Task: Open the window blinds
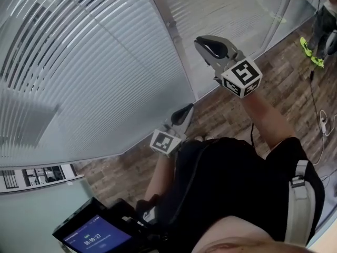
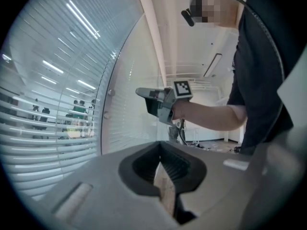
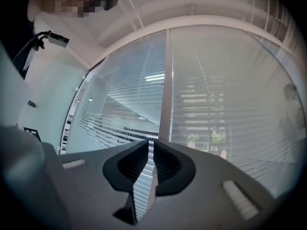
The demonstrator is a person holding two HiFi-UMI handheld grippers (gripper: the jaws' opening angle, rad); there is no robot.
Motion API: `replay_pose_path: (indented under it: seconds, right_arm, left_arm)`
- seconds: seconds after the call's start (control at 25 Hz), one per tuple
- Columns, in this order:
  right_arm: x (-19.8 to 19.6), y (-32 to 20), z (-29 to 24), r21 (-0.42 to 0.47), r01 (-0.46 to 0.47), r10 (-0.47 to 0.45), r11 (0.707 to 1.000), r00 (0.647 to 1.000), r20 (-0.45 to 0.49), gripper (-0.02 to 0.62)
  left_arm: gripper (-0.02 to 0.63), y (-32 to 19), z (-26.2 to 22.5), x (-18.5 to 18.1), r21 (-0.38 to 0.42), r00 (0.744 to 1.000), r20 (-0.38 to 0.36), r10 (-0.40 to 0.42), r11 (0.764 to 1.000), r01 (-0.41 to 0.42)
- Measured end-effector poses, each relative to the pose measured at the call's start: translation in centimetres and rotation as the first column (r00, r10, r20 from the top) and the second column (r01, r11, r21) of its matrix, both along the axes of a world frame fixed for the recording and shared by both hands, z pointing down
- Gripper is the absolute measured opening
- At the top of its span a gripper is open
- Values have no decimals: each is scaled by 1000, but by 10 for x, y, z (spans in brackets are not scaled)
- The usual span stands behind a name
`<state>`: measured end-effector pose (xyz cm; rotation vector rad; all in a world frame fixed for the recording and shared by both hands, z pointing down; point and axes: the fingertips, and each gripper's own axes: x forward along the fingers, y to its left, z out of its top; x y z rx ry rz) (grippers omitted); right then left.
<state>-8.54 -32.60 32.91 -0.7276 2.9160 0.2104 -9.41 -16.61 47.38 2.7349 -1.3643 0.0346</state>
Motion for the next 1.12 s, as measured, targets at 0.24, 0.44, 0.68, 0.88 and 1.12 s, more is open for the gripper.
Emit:
replay_pose_path:
  seconds: [0.24,0.44,0.68,0.88,1.12]
  right_arm:
    - [25,40,23,-50,42,-40,998,998,43,6]
    - [36,72,50,-59,127,-123,990,990,68,6]
    - [36,104,83,-101,230,-228,968,973,37,6]
    - [33,123,105,-123,269,-273,955,962,-16,6]
    - [26,137,114,-144,290,-297,946,955,-26,6]
  left_arm:
    - [3,-5,11,9,21,999,-15,34,999,-33]
    - [3,-10,10,5,35,999,-25,23,999,-22]
    - [3,-10,7,-5,42,999,-36,-3,999,4]
    - [3,-3,8,-8,-7,999,-34,-8,1000,8]
    - [3,4,7,-8,-19,1000,-26,-12,1000,12]
